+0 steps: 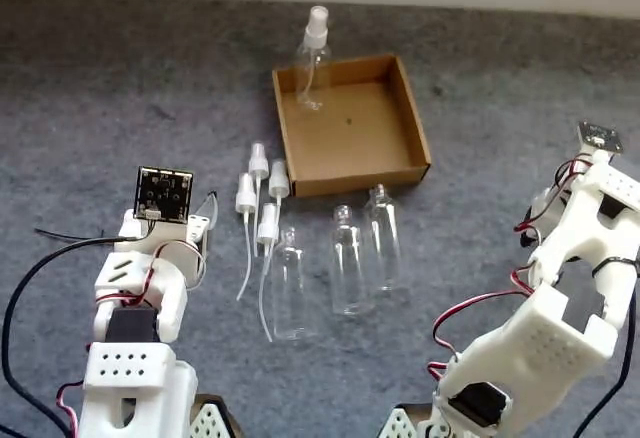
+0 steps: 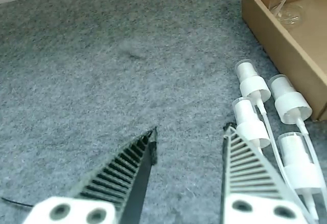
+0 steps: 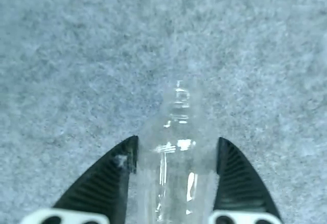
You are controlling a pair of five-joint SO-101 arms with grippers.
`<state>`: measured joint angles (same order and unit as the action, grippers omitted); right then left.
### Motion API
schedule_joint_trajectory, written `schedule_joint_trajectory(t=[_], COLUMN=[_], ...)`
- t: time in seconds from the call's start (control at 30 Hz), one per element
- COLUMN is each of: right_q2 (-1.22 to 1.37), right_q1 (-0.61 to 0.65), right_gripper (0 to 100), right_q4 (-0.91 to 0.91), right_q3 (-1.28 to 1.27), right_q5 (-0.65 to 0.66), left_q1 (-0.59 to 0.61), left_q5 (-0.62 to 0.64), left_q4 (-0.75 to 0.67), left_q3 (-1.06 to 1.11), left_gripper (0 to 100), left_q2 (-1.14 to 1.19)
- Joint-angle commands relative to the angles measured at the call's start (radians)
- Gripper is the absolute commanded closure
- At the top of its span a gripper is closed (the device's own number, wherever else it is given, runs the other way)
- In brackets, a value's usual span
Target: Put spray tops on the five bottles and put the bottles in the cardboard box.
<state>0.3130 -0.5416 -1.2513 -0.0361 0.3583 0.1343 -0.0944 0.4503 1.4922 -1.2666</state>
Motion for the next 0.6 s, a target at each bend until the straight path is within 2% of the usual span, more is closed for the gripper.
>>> schedule_joint_trajectory(t=[0.0,0.2,0.37,0.47,0.57], right_q2=[-0.016,-0.035,-0.133,-0.222,-0.325], right_q1=[0.012,0.054,0.131,0.205,0.275], right_gripper=[90.7,90.7,91.2,99.2,99.2], right_q4=[-0.010,-0.015,-0.090,-0.168,-0.197], right_q3=[0.059,0.088,0.142,0.171,0.171], right_q5=[0.002,0.002,-0.003,0.002,0.002], left_q1=[-0.019,-0.019,-0.021,-0.021,-0.021], left_q5=[-0.003,-0.003,-0.002,0.002,0.002], left_q4=[-0.015,-0.005,0.091,0.133,0.166], left_q3=[-0.007,-0.012,-0.067,-0.097,-0.127], left_gripper=[81,81,81,81,81], left_q2=[-0.010,-0.010,-0.010,-0.008,-0.008])
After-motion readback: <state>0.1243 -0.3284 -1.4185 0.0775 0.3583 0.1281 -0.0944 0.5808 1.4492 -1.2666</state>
